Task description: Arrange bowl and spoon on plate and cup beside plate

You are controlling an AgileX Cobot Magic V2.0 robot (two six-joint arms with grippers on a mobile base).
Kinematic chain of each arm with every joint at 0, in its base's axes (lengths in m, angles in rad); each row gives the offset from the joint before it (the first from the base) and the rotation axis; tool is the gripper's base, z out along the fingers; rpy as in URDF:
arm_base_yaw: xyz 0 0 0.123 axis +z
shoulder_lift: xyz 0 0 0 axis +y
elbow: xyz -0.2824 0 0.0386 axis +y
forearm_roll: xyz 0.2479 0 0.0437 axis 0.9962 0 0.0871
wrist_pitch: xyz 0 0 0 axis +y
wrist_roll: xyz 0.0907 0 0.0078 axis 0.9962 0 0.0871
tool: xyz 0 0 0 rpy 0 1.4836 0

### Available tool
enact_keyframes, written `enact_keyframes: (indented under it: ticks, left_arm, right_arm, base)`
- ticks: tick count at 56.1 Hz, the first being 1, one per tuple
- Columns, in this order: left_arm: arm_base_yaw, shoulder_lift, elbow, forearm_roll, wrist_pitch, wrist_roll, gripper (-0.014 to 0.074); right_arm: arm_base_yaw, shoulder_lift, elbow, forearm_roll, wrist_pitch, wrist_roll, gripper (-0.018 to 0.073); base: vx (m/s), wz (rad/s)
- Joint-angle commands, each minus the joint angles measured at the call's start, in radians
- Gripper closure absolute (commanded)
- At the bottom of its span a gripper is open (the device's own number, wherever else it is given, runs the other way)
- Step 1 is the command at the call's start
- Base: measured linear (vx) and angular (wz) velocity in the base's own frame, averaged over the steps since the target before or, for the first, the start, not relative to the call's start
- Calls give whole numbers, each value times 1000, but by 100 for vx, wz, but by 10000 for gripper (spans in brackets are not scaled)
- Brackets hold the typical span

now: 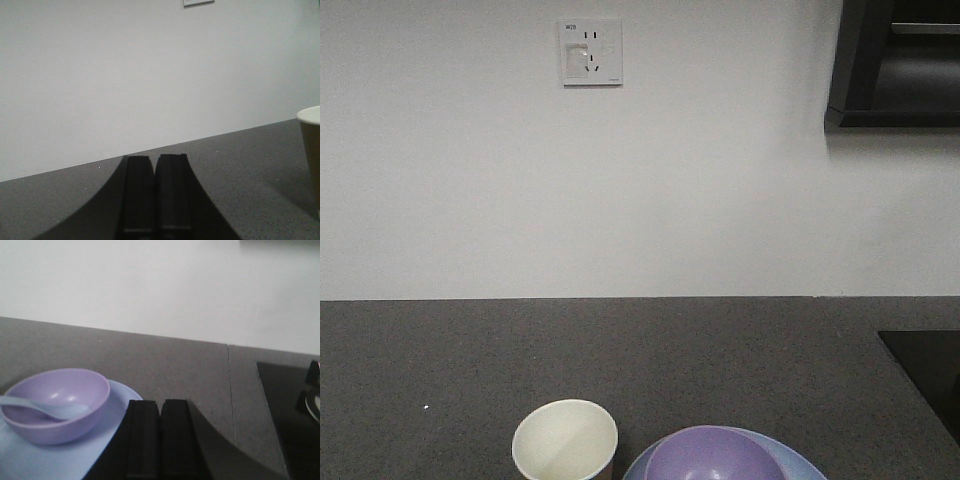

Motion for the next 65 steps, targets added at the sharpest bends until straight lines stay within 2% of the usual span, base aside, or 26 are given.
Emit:
enact_keyframes:
  ticks: [1, 13, 16, 65]
  left_arm:
    - [0, -16, -25, -9, -70, -6, 596]
    - [0, -16, -25, -9, -70, -6, 596]
    - [0, -16, -25, -9, -70, -6, 596]
    - [0, -16, -25, -9, -70, -6, 596]
  right_arm:
    - [-26, -32, 92, -26, -153, 41, 568]
    - [-79, -158, 297, -25, -272, 91, 568]
    - [-80, -151, 291, -31, -240, 91, 568]
    - [-80, -155, 292, -32, -240, 91, 568]
  base:
    - [0, 0]
    - [0, 0]
    - [0, 0]
    - [0, 0]
